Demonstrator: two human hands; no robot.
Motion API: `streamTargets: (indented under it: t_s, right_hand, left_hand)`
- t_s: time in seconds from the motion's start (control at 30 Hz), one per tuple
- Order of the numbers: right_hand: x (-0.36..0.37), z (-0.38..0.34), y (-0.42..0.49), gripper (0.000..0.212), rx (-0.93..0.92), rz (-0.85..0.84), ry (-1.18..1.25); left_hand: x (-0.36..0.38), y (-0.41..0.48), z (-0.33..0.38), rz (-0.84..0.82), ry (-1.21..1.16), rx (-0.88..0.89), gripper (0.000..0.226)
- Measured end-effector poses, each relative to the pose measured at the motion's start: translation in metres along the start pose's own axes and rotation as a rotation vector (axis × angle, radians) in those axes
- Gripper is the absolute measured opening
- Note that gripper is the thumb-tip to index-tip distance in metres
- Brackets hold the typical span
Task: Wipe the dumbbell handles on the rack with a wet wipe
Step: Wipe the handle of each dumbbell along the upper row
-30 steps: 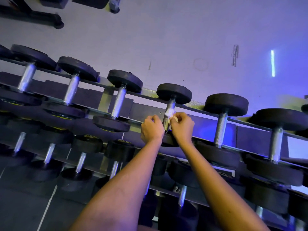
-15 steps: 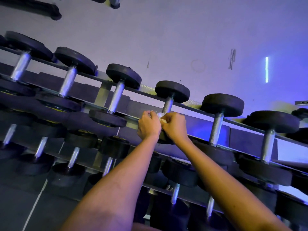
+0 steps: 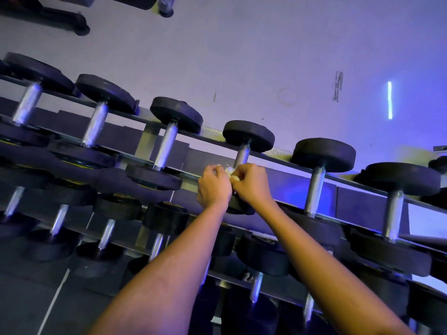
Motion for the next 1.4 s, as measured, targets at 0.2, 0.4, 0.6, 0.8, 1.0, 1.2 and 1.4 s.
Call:
streamTargets:
  t_s: [0.2, 0.4, 0.6, 0.8, 1.0, 1.2, 1.4]
  right_hand:
    - [-0.009, 0.006, 0.006, 0.012, 0.042, 0.154, 0.155]
    - [-0.029, 0.001, 0.036, 0.009, 0.078, 0.288, 0.335]
    - [-0.015, 0.021, -0.003, 0.013, 0.177, 0.134, 0.307]
    - [-0.008, 0.027, -0.022, 0.001, 0.226, 0.086, 0.324]
    - [-0.035, 0.002, 0.025, 0.008, 0.196, 0.266, 0.437]
    - [-0.029, 0.009, 0.019, 0.006, 0.216, 0.238, 0.432]
    - [-0.002, 0.03, -0.028, 0.003, 0.304, 0.117, 0.313]
  left_hand:
    - [0.001, 0.001, 0.0, -0.005, -0.007, 0.003, 0.033]
    - [0.003, 0.002, -0.003, 0.002, -0.004, 0.013, 0.035]
    - [0.005, 0.004, -0.003, -0.002, 0.011, 0.012, 0.037]
    - [0.004, 0.004, -0.004, -0.003, 0.017, 0.007, 0.038]
    - [0.004, 0.003, -0.002, -0.004, 0.008, 0.023, 0.036]
    - [0.004, 0.005, -0.002, 0.0, 0.023, 0.03, 0.037]
    - [0.001, 0.002, 0.0, -0.045, 0.04, 0.007, 0.037]
Point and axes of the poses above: each hand's wrist, its own y-axis towards the middle knuckle, its own x-axis out of the palm, z = x × y, the point moved 6 cm from there along y, towards the middle knuckle, and after that the axes turned 13 degrees about x, right-handed, at the moved point
